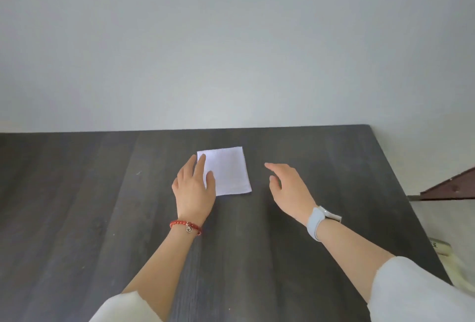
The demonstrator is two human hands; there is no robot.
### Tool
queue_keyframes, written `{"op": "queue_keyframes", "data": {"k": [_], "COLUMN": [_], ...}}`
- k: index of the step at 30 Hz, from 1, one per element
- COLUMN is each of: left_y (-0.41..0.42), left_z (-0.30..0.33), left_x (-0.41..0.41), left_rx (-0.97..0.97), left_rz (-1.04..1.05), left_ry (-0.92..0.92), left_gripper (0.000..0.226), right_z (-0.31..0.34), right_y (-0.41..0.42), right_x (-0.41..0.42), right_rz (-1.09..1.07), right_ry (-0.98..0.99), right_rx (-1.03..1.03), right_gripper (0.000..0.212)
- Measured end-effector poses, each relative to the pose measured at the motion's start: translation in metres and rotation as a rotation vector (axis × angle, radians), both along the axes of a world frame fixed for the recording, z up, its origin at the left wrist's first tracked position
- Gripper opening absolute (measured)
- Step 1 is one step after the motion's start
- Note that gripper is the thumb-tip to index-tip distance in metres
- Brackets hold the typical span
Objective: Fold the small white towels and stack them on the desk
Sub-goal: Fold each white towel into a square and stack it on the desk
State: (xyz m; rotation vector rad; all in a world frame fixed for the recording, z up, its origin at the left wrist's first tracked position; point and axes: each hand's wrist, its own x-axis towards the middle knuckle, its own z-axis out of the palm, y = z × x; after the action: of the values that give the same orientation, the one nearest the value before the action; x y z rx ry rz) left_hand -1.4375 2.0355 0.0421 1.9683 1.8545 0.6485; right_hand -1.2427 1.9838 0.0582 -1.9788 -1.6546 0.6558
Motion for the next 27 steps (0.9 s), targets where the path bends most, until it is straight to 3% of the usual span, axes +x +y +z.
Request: {"op": "queue_keyframes", "data": {"k": [4,8,12,21,27], "left_y": [-0.079,-0.185,-0.333,-0.679,-0.883], "left_z": [0.04,0.086,0.126,0.158,0.159], "left_x": [0.066,0.166,0.276,0.473,0.576], "left_rx": [-0.033,0.032,0.077,-0.11,-0.223], "left_rz": [-0.064,-0.315,-0.541,-1.175,-1.627], "left_ry": [-0.142,-0.214,-0.286,-0.378,-0.303], "left_gripper": [0.04,0.036,0.034,0.032,0.03], "right_z": [0.04,0.082,0.109,0.148,0.151], "right_y": [-0.096,-0.229,-0.402,-0.803,-1.026], "right_x": [0.053,0.127,0.203,0.316,0.358], "right_rz": [-0.112,-0.303,-0.555,-1.257,-1.694], "right_ry": [0.083,0.154,0.205,0.179,0.245], "right_rx": [0.06,0.095,0.156,0.209,0.294], "right_gripper": [0.032,0.027,0.023,0.023,0.023]}}
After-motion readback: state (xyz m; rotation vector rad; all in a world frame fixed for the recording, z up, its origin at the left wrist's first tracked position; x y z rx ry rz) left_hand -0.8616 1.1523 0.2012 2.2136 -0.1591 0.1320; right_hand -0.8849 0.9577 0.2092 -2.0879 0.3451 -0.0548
